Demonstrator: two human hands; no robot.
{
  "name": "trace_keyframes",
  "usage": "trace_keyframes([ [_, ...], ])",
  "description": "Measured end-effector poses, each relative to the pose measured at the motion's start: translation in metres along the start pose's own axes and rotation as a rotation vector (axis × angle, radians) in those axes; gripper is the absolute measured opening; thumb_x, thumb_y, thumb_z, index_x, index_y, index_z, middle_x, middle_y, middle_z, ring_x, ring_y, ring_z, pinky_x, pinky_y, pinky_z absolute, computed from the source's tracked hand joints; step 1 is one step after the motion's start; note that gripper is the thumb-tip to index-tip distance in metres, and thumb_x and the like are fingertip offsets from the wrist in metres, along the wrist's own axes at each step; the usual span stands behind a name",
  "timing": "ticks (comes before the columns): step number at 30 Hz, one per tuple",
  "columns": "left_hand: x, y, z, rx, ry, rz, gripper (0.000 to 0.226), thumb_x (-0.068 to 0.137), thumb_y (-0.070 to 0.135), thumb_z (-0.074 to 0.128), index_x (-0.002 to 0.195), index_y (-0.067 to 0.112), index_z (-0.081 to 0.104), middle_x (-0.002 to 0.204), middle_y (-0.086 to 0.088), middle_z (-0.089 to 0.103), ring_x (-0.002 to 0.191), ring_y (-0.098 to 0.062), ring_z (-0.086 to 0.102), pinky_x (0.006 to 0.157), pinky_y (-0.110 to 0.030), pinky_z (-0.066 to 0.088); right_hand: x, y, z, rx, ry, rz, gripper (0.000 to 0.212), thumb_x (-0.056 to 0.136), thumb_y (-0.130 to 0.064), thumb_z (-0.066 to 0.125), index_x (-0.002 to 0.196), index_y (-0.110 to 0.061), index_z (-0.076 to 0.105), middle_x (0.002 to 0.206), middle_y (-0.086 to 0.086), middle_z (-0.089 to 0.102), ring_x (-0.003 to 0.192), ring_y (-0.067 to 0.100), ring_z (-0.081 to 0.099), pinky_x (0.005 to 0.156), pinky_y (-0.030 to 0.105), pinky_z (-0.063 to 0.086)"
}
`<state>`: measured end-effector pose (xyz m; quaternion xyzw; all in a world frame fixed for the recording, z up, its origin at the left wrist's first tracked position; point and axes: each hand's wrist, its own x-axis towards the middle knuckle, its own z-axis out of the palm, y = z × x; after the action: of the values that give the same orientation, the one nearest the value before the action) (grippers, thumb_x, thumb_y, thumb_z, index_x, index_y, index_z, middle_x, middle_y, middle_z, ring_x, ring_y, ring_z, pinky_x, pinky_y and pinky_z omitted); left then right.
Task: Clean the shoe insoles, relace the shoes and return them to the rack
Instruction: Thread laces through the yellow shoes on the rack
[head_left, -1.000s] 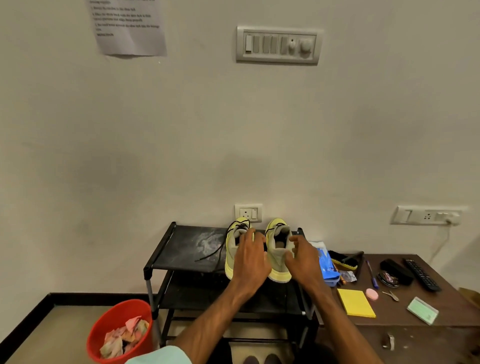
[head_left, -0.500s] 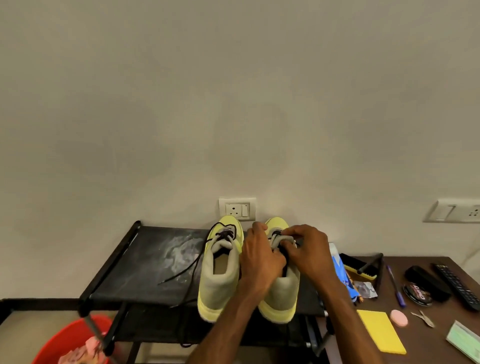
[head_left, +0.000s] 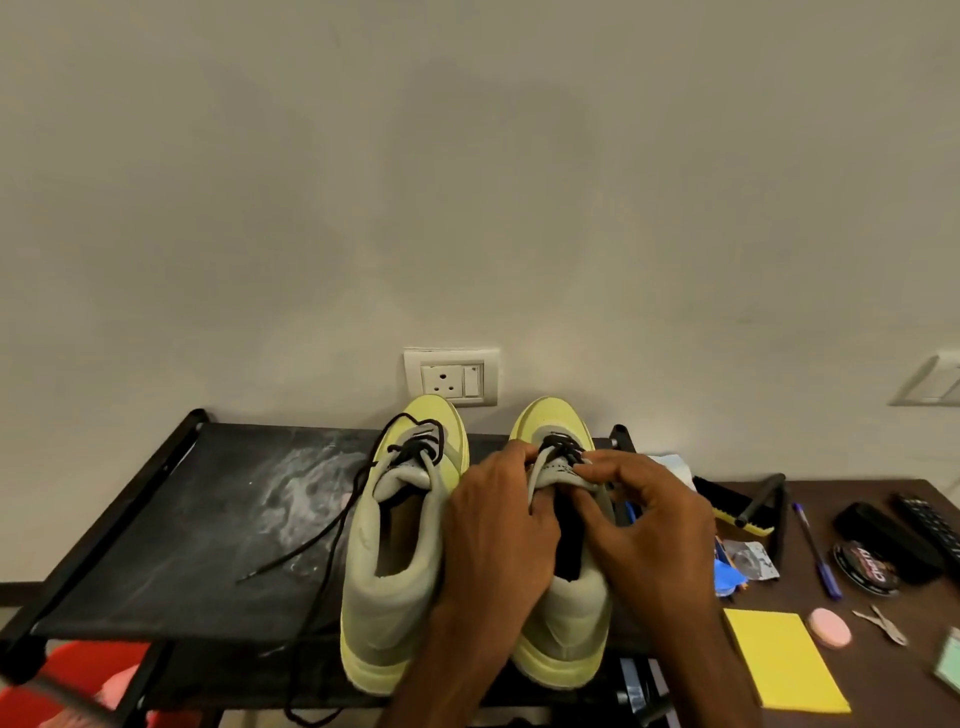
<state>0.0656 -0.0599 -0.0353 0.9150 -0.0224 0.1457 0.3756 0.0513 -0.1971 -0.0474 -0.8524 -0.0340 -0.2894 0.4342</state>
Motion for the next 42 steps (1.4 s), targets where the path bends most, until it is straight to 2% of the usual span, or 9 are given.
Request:
trace_keyframes([
  [7,-0.003,0.002,-0.001,0.065,-0.038,0.001,0.031,0.104,0.042,0.048,0.125,0.021,0.059,0.115,0.003,0.066,0.104,-0.015,0.061,0.093,-0.031,0.051,0.014,-0.006,-0.019,0.025,-0.240,0.124,0.029,0.077,-0.012,0.084,0.098,-0.027,0.071,0.099,-0.016,0.071,0.093,0.000,0.066,0.078,0.020,0.057],
  [12,0.001,0.007,-0.009,0.110,-0.090,-0.016,0.039,0.104,0.053,0.040,0.118,0.022,0.059,0.111,0.004,0.066,0.099,-0.015,0.060,0.090,-0.032,0.051,0.048,-0.012,-0.025,-0.057,-0.516,0.245,0.052,0.079,-0.018,0.086,0.120,-0.028,0.056,0.105,-0.009,0.065,0.095,0.006,0.064,0.082,0.022,0.058],
  [16,0.003,0.005,-0.014,0.136,-0.139,-0.009,0.035,0.104,0.044,0.047,0.133,0.026,0.052,0.125,0.006,0.061,0.112,-0.011,0.057,0.094,-0.023,0.044,0.062,-0.010,-0.045,0.224,-0.650,0.368,0.045,0.090,-0.006,0.075,0.129,-0.025,0.062,0.114,0.000,0.072,0.103,0.014,0.070,0.092,0.025,0.058],
  [20,0.001,0.006,-0.020,0.177,-0.154,0.070,0.044,0.104,0.030,0.049,0.146,0.029,0.037,0.135,0.009,0.054,0.121,-0.008,0.052,0.095,-0.017,0.038,0.065,-0.001,-0.060,0.431,-0.580,0.439,0.025,0.103,-0.009,0.057,0.123,-0.014,0.071,0.113,0.009,0.076,0.102,0.024,0.074,0.089,0.036,0.061],
  [24,0.000,0.009,-0.026,0.184,-0.148,0.158,0.055,0.103,0.032,0.045,0.151,0.035,0.019,0.131,0.014,0.055,0.106,-0.002,0.051,0.087,-0.011,0.038,0.062,0.006,-0.039,0.240,-0.577,0.334,0.017,0.099,-0.020,0.065,0.109,-0.020,0.079,0.095,0.005,0.077,0.080,0.017,0.072,0.071,0.034,0.062],
  [29,0.001,0.011,-0.029,-0.064,-0.025,0.126,0.040,0.093,0.038,0.037,0.128,0.031,0.057,0.082,0.019,0.065,0.068,-0.003,0.061,0.059,-0.011,0.044,0.070,0.016,-0.028,0.145,-0.534,0.247,0.010,0.094,-0.020,0.073,0.099,-0.022,0.081,0.085,-0.003,0.077,0.069,0.014,0.071,0.061,0.029,0.059],
  [34,0.021,0.011,-0.027,0.168,0.002,0.062,0.035,0.106,0.046,0.030,0.122,0.034,0.059,0.102,0.018,0.064,0.084,-0.001,0.056,0.079,-0.014,0.038,0.069,0.018,-0.016,0.143,-0.442,0.268,0.007,0.093,-0.017,0.073,0.090,-0.018,0.079,0.078,-0.002,0.075,0.069,0.018,0.072,0.060,0.027,0.061],
  [39,0.031,-0.006,-0.016,0.232,-0.313,0.019,0.039,0.108,0.040,0.039,0.143,0.028,0.048,0.140,0.005,0.058,0.123,-0.008,0.055,0.107,-0.028,0.040,0.065,0.019,-0.021,0.201,-0.434,0.275,0.007,0.095,-0.019,0.070,0.094,-0.019,0.076,0.081,-0.004,0.076,0.072,0.014,0.073,0.063,0.028,0.061],
  [42,0.026,-0.003,-0.018,0.052,-0.141,0.232,0.026,0.103,0.023,0.050,0.121,0.027,0.068,0.112,0.009,0.070,0.102,-0.009,0.063,0.088,-0.031,0.051,0.065,0.018,-0.030,0.188,-0.465,0.210,0.006,0.093,-0.024,0.071,0.094,-0.022,0.077,0.083,-0.005,0.077,0.073,0.014,0.074,0.068,0.033,0.063],
])
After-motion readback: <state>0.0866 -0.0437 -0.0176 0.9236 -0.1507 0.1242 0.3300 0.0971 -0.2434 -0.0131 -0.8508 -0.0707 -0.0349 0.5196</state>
